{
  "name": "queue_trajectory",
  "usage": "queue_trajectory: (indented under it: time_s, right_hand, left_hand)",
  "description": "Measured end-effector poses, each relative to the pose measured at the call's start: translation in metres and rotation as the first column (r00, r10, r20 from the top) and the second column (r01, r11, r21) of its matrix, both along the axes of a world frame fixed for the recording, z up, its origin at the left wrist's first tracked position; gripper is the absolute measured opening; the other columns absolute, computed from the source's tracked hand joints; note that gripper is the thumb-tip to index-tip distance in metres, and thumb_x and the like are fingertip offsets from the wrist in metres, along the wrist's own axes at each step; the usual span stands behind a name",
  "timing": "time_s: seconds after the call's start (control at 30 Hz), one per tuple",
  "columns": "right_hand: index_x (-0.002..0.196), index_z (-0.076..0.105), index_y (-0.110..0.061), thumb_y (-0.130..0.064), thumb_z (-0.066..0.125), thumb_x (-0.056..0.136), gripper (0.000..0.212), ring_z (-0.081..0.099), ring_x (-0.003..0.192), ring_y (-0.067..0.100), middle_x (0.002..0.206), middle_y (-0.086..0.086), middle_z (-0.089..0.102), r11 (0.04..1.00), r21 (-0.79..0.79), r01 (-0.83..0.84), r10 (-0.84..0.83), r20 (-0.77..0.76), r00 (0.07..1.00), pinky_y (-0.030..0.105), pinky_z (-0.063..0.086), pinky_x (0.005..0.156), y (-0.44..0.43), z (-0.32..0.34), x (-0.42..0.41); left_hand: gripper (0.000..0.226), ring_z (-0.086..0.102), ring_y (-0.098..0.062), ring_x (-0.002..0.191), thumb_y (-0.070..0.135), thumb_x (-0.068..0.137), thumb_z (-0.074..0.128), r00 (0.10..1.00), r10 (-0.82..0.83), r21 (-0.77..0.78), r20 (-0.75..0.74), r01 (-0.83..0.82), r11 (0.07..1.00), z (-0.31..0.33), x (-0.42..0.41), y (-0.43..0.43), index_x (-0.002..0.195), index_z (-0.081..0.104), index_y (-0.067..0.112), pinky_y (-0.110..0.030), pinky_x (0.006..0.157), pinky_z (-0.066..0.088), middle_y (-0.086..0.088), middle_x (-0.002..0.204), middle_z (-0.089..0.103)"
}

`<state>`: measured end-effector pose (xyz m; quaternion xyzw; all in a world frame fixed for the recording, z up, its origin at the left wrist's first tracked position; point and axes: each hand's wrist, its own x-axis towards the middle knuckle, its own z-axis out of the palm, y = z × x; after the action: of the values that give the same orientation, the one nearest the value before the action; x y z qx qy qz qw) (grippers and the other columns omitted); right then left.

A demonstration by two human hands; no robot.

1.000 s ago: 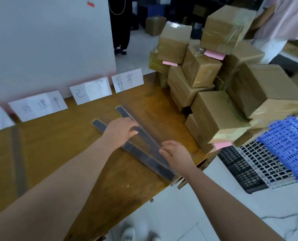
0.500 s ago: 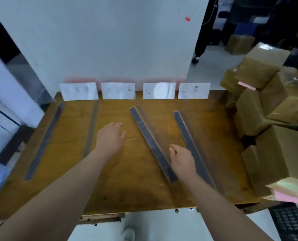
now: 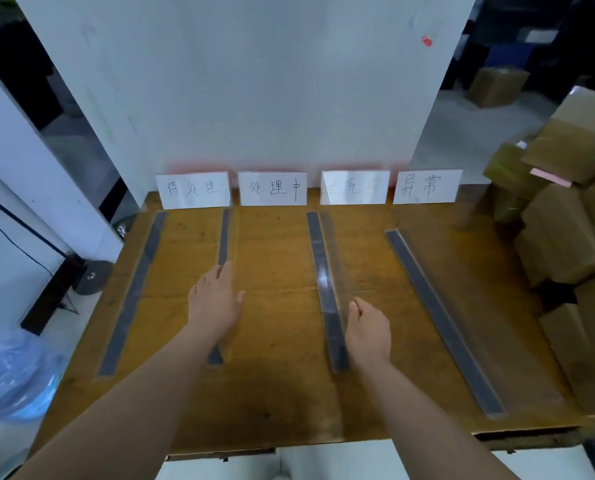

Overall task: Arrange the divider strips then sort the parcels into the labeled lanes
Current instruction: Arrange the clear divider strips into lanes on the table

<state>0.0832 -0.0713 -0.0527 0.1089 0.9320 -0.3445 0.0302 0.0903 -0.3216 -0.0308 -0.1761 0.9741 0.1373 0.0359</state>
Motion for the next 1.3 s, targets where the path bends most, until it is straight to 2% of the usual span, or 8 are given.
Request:
queue_trajectory:
  time_s: [0.13,0.23,0.47,0.6,0.73,0.97,1.13,1.3]
  right_hand:
    - [0.073,0.055,-0.018,-0.025,0.039,0.103,0.034,0.056,0.067,0.014,0.072,-0.002,0.059,0.998,-0.043,0.037,-0.038,-0.022,0.999,0.026,0.044,0.057,-0.018,-0.007,0.002]
    - [0.079,0.056,-0.019,-0.026,0.038,0.104,0.031,0.056,0.07,0.013,0.074,-0.005,0.058,0.998,-0.056,0.025,-0.027,-0.035,0.999,0.024,0.039,0.057,-0.029,-0.01,0.006]
    - [0.094,0.064,-0.008,-0.027,0.038,0.104,0.034,0.048,0.062,0.004,0.072,-0.008,0.055,0.999,-0.044,0.023,-0.026,-0.078,0.997,0.029,0.051,0.066,-0.04,-0.012,0.01]
    - [0.085,0.06,-0.009,-0.026,0.038,0.103,0.033,0.053,0.065,0.013,0.073,-0.005,0.057,0.998,-0.06,0.019,-0.024,-0.085,0.996,0.025,0.045,0.059,-0.044,-0.012,0.011]
    - [0.073,0.055,-0.015,-0.027,0.038,0.103,0.036,0.05,0.058,0.011,0.066,-0.001,0.056,0.996,-0.086,0.022,-0.027,-0.058,0.998,0.023,0.036,0.05,-0.046,-0.013,0.011]
    - [0.076,0.057,-0.011,-0.026,0.039,0.103,0.036,0.054,0.061,0.016,0.069,0.004,0.059,0.993,-0.111,0.04,-0.045,-0.043,0.998,0.033,0.049,0.06,-0.045,-0.012,0.008]
    - [0.074,0.056,-0.012,-0.025,0.039,0.103,0.036,0.052,0.059,0.014,0.066,0.002,0.058,0.997,-0.079,0.018,-0.022,-0.061,0.998,0.029,0.044,0.055,-0.045,-0.011,0.005]
    - [0.077,0.057,-0.014,-0.026,0.039,0.103,0.034,0.054,0.061,0.014,0.069,0.002,0.059,0.997,-0.081,0.017,-0.021,-0.044,0.999,0.03,0.047,0.057,-0.043,-0.012,0.007]
  left_hand:
    - [0.064,0.041,-0.029,0.136,0.033,0.099,0.053,1.0,-0.018,0.056,0.0,0.018,0.998,-0.006,0.001,-0.01,0.152,0.023,0.012,-0.043,0.107,0.039,-0.01,0.151,0.039]
    - [0.062,0.046,-0.029,0.131,0.032,0.1,0.051,0.999,-0.032,0.067,0.007,0.032,0.997,-0.01,0.004,-0.014,0.151,0.024,0.011,-0.041,0.101,0.043,-0.01,0.146,0.045]
    - [0.064,0.05,-0.028,0.127,0.033,0.102,0.047,0.997,-0.034,0.059,0.066,0.031,0.998,-0.013,0.005,-0.022,0.155,0.016,0.012,-0.041,0.097,0.047,-0.009,0.146,0.046]
    - [0.061,0.055,-0.026,0.12,0.031,0.102,0.047,0.998,-0.041,0.05,0.049,0.039,0.998,-0.014,0.006,-0.024,0.154,0.02,0.013,-0.04,0.093,0.049,-0.009,0.139,0.053]
    - [0.058,0.057,-0.026,0.117,0.027,0.101,0.048,0.999,-0.038,0.067,0.011,0.038,0.997,-0.013,0.007,-0.025,0.152,0.025,0.013,-0.04,0.091,0.05,-0.008,0.135,0.056]
    - [0.044,0.056,-0.028,0.118,0.022,0.103,0.044,0.998,-0.051,0.078,0.026,0.049,0.996,-0.007,0.009,-0.03,0.144,0.034,0.01,-0.041,0.091,0.048,-0.01,0.134,0.056]
    - [0.04,0.057,-0.028,0.116,0.02,0.102,0.045,0.999,-0.049,0.078,0.02,0.048,0.996,-0.004,0.01,-0.032,0.14,0.038,0.009,-0.042,0.092,0.048,-0.012,0.131,0.058]
    - [0.044,0.057,-0.027,0.116,0.022,0.103,0.043,0.999,-0.041,0.074,0.029,0.039,0.997,-0.003,0.011,-0.032,0.144,0.033,0.011,-0.041,0.091,0.048,-0.011,0.132,0.057]
